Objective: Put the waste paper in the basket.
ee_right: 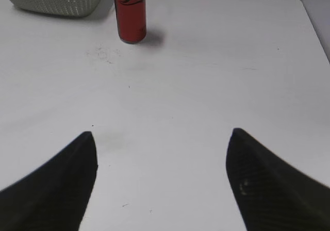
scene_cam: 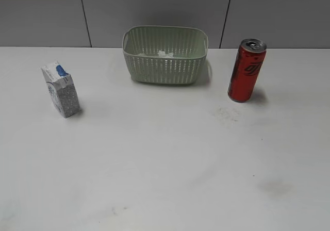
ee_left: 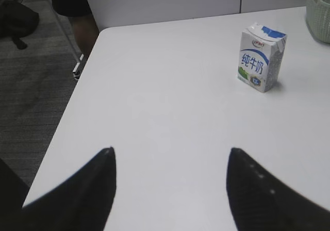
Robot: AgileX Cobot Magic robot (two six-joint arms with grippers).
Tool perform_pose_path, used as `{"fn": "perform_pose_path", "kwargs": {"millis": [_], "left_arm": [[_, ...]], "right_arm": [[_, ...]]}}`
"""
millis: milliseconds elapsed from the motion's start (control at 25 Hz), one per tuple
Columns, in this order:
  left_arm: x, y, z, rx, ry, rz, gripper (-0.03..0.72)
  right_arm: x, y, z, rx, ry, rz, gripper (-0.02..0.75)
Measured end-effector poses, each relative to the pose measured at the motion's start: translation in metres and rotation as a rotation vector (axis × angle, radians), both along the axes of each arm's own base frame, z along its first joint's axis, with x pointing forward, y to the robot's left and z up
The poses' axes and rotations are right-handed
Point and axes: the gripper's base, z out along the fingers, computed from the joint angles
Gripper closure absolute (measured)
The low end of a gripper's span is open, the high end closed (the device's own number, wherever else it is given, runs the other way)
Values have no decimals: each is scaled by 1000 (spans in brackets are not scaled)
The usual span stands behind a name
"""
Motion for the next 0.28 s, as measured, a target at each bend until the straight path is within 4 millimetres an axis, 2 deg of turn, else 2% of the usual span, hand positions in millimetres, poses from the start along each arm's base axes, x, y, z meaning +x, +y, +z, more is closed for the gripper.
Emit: {"fn": "perform_pose_path", "kwargs": {"millis": [200, 280], "left_arm": [[0, 0, 0, -2, 0, -1, 193], [0, 0, 0, -5, 0, -4, 156]], "right_arm": [[0, 0, 0, 8, 1, 1, 148], [0, 0, 0, 8, 1, 1, 148]]}}
